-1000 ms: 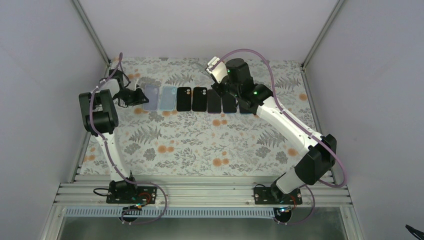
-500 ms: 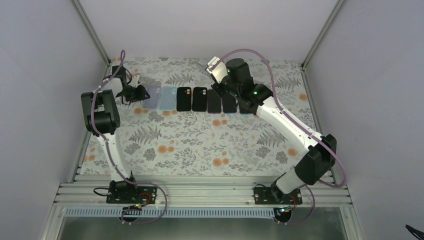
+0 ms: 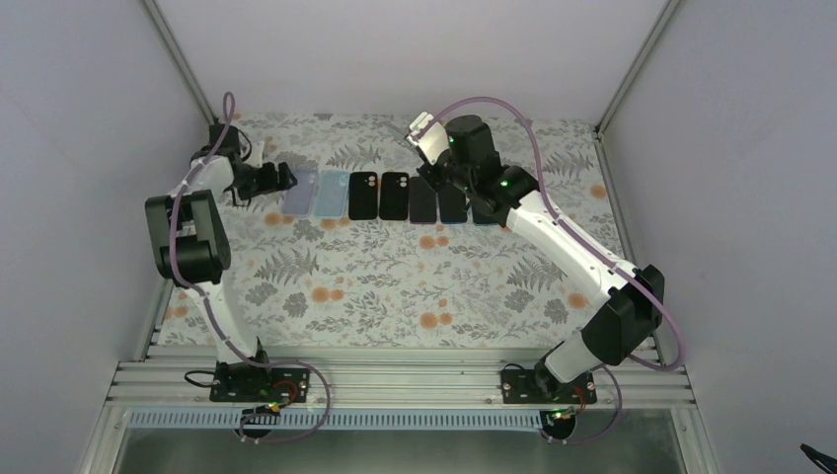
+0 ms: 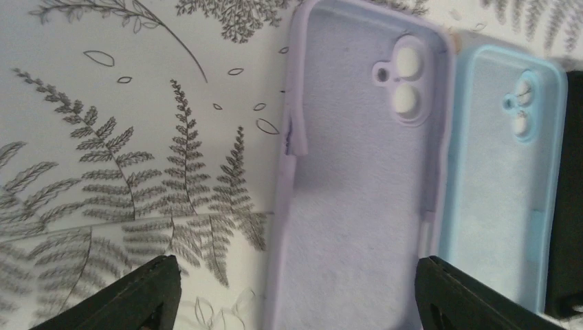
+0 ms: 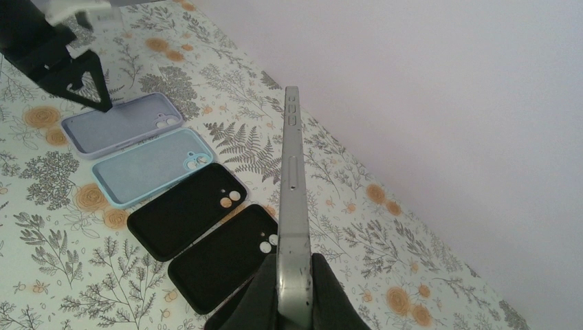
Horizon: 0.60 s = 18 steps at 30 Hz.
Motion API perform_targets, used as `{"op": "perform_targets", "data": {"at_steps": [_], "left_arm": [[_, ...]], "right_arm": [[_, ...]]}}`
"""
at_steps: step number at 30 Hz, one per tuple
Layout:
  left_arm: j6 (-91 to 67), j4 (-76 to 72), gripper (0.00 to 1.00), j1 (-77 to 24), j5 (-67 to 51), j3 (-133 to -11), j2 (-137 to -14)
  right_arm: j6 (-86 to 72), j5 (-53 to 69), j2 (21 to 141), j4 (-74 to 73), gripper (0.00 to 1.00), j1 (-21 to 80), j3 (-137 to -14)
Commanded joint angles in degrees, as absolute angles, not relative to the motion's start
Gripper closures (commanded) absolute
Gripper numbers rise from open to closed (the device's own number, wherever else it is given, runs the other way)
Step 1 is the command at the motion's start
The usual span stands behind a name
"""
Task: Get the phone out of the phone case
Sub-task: Place the phone case at the center of the board, then place the phone at the center of the board.
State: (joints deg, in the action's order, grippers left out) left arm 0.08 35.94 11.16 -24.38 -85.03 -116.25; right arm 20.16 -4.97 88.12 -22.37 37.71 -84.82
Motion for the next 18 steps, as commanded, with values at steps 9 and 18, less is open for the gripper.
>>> {"op": "perform_targets", "data": {"at_steps": [9,18], "left_arm": [[-7.39,30.03,0.00,10.08,-42.06,-91.88,-100.25],[-27.36,13.52,0.00,6.85,-59.81,-87.15,-95.14]], "right_arm": [[29.09,-10.13,86.03,-12.96,0.96,37.60,-83.59],[37.89,-18.49,87.26,-5.00,0.96,40.13,-81.02]]}}
